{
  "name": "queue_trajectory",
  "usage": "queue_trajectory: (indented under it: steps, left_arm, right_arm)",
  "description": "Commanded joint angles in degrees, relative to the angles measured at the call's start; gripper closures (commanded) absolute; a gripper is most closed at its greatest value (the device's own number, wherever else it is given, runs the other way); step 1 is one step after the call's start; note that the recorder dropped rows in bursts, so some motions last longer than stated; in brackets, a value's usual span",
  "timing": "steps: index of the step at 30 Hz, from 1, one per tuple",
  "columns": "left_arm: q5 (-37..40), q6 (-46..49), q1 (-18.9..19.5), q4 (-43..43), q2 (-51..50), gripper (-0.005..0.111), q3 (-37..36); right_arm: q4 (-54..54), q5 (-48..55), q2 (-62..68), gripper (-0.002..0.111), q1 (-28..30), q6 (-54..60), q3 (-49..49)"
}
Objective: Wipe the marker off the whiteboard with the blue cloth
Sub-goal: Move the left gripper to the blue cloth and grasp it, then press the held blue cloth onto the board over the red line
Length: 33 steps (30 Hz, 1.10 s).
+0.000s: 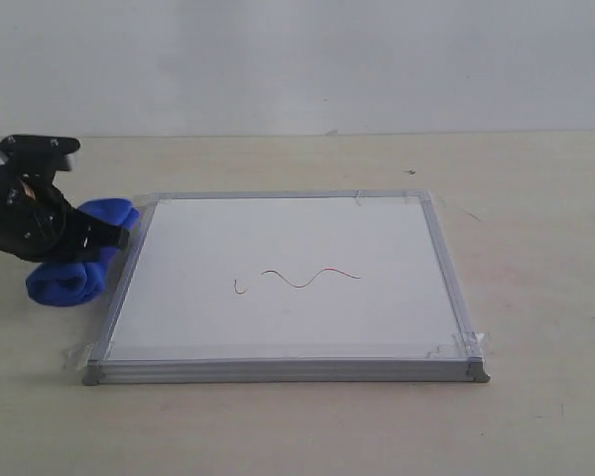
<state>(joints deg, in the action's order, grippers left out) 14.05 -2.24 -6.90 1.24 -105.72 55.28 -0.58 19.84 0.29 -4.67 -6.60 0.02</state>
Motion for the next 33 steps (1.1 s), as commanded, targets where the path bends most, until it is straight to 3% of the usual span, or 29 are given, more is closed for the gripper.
queue_trajectory:
  steps: [1,6,12,19,26,33]
  left_arm:
    - [5.22,2.24,-0.92,-0.17,6.76,0.102,3.87]
    - [7.9,11.17,-5.66,-0.42,8.73,0.102,5.57]
    - [1.94,10.88,-12.16,-2.04,3.08,0.102,6.66]
    - [2.96,10.88,-16.64,-2.95,-7.98,0.102,14.48]
    - [13.62,11.22,-17.18,-2.79,-15.69,0.102,23.09]
    - [17.6,15.74,-21.83,-2.84,-17.6,0.102,23.29]
  right_arm:
    - [-0.03,-0.31,-0.29,0.108,0.15,0.14,-0.02]
    - [-0.03,-0.31,-0.29,0.108,0.15,0.14,-0.02]
    - [-0.03,-0.31,-0.29,0.108,0.15,0.14,-0.02]
    - [-0.03,-0.31,-0.29,0.108,0.15,0.14,-0.02]
    - [-0.03,-0.31,-0.29,0.108,0.15,0.14,-0.02]
    - [-0.03,-0.31,-0.29,0.108,0.15,0.14,-0.02]
